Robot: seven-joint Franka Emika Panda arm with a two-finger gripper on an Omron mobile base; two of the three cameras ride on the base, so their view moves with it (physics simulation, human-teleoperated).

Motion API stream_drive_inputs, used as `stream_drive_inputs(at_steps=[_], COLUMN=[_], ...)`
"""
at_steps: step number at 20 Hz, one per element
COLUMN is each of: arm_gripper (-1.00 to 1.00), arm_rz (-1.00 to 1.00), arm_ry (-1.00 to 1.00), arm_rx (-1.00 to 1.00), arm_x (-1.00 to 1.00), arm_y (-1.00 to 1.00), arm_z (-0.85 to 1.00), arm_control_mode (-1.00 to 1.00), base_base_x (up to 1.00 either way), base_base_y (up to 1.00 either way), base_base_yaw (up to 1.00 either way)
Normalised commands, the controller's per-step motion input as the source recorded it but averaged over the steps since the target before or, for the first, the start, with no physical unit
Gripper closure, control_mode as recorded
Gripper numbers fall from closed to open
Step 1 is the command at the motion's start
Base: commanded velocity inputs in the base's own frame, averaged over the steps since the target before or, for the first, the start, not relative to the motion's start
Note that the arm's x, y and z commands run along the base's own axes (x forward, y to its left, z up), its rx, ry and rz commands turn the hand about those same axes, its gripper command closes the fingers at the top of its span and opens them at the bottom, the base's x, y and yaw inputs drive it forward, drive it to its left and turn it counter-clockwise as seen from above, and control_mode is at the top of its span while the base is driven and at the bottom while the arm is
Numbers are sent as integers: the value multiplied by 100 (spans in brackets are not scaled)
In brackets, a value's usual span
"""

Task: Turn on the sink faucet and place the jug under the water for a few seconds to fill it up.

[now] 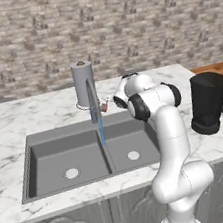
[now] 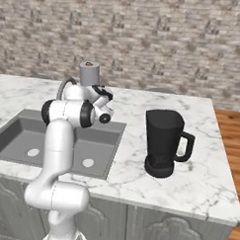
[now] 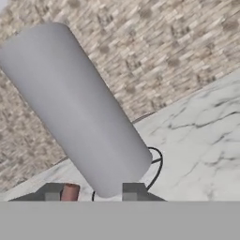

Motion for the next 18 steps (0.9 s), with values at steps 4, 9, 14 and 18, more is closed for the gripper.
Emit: stream_drive_inputs(at_steps=[4, 9, 14, 18], arm_gripper=[-100, -100, -100, -100], arm_rz=[0, 0, 0, -2], arm_ry=[9, 4, 0, 0], arm_rx=[0, 2, 8, 8], arm_x=[0, -31, -48, -49], arm_y=[0, -18, -51, -41], arm_z=[-10, 5, 45, 69], arm_control_mode=[-100, -100, -100, -100], base_base_x=[0, 0, 0, 0], base_base_y=[0, 0, 0, 0], base_base_yaw=[0, 0, 0, 0])
